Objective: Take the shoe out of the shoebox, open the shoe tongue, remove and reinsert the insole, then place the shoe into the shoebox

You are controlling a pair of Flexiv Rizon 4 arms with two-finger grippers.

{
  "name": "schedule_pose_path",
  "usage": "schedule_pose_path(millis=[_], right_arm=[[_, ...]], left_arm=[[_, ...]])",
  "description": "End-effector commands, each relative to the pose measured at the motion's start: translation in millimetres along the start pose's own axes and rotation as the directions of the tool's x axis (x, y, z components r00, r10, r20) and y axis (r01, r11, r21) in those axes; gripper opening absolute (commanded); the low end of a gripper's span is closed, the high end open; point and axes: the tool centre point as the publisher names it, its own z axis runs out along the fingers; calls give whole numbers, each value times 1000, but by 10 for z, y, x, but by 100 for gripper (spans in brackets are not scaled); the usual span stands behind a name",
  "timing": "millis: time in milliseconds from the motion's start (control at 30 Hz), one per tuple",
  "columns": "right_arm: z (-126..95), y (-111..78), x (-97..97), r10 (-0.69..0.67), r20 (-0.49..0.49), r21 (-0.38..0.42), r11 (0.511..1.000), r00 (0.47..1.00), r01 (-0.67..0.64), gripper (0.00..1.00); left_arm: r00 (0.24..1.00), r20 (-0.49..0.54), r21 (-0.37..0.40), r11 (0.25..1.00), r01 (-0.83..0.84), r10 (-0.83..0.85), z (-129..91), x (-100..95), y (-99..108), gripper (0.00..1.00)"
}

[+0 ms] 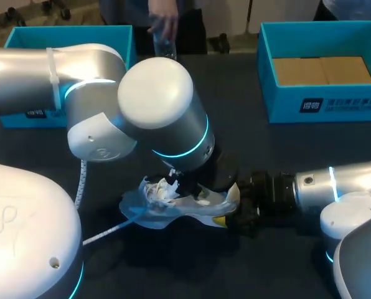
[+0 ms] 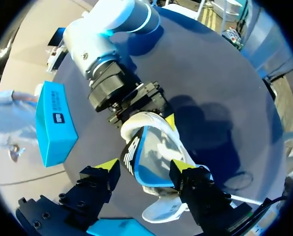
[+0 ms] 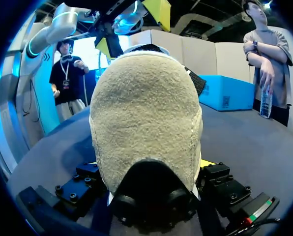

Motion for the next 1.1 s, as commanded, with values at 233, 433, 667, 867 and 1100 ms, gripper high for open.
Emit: schedule_pose_path(millis=[233,433,667,867,1100], right_arm=[[33,-19,12,-1,1,4,1000,1000,1,0],[33,-19,12,-1,1,4,1000,1000,1,0],[33,-19,12,-1,1,4,1000,1000,1,0],[33,-19,12,-1,1,4,1000,1000,1,0],[33,-19,12,-1,1,4,1000,1000,1,0]], left_arm=[[999,-5,18,999,-36,36,121,2,-34,50],[999,-8,15,999,-43,43,177,-29,-37,53],[999,-11,17,999,-35,35,214,-87,-4,56],[999,-17,13,999,-41,41,307,-124,0,59],[998,-38,21,998,-52,53,390,-123,1,58]])
